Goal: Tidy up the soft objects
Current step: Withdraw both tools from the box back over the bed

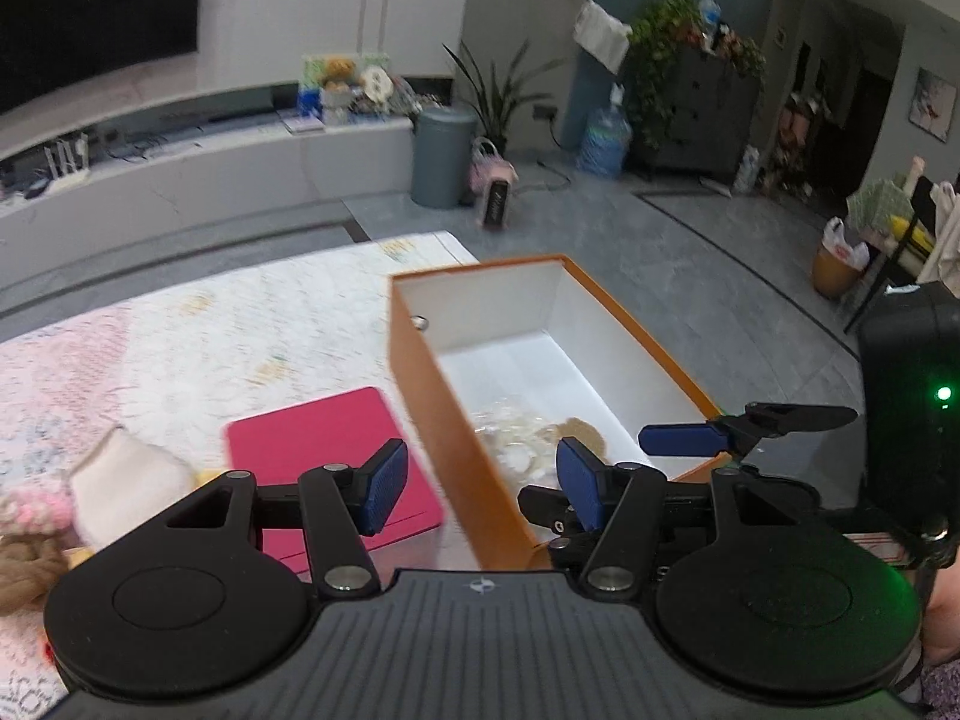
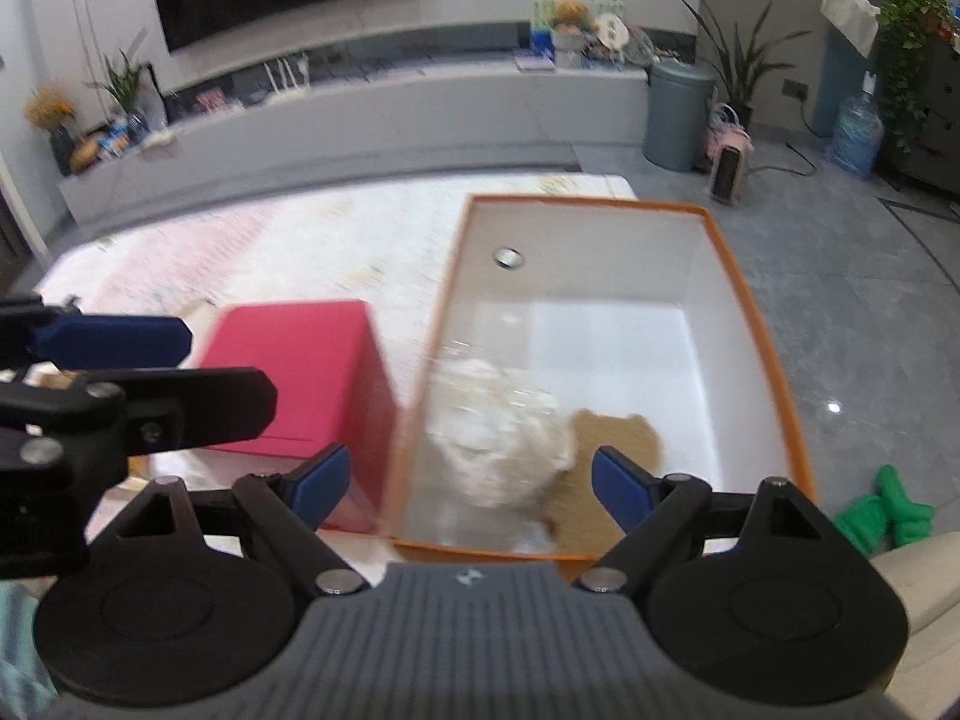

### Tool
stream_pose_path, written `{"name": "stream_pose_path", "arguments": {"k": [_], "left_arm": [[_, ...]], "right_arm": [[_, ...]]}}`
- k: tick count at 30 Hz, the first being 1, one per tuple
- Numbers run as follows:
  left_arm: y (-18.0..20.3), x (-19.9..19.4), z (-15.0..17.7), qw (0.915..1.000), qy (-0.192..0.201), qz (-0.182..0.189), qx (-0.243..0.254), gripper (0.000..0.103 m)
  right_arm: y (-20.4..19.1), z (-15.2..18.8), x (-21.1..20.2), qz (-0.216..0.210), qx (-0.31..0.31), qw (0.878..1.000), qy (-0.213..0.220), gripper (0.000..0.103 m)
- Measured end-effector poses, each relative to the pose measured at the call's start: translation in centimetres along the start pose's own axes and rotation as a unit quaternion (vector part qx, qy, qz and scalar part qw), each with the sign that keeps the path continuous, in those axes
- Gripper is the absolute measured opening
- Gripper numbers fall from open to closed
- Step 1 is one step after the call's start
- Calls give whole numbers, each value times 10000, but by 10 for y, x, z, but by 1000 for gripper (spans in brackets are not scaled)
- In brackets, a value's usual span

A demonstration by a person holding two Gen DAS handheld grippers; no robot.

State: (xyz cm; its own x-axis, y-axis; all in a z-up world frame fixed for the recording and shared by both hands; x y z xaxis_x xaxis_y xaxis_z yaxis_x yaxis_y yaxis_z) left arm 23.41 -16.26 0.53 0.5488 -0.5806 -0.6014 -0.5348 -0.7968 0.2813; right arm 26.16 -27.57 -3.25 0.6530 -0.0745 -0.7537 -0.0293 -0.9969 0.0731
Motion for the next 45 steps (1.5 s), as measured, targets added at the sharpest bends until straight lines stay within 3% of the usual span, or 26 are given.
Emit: {"name": "stream_pose_path", "arguments": {"k": [12,16,30,35,39,45], "left_arm": [[-52,-59,35,9938,761,-805,-61,68],[-72,-68,52,9910,893,-988,-115,68],[-133,-91,139,9845,676,-1539,-498,67],[-160,-98,152,9806,581,-1698,-789,65],[-176,-101,155,9788,522,-1760,-904,64],[-205,-102,159,9755,380,-1810,-1189,64]], "right_arm": [[-71,21,-34,-454,363,9964,623,86],[-90,32,-36,-403,471,9937,929,86],[-161,73,-16,-510,95,9916,1183,81],[-192,78,-9,-700,-199,9903,1187,76],[-220,79,-3,-831,-566,9877,1195,63],[-246,74,18,-871,-881,9865,1069,61]]}}
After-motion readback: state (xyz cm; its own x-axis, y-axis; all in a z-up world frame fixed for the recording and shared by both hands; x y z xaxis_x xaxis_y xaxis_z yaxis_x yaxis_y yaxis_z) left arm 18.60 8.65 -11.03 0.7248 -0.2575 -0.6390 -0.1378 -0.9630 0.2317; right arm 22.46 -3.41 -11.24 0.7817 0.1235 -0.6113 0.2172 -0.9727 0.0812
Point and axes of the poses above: each gripper's, at about its wrist camera, not at the fingertips, and x roughly the way its jaws point, y to its right, z to its underside, the point moved 9 cm from there along x, roughly the way its jaws point, and after that the axes turned 13 degrees about z, right-handed, at the moved point
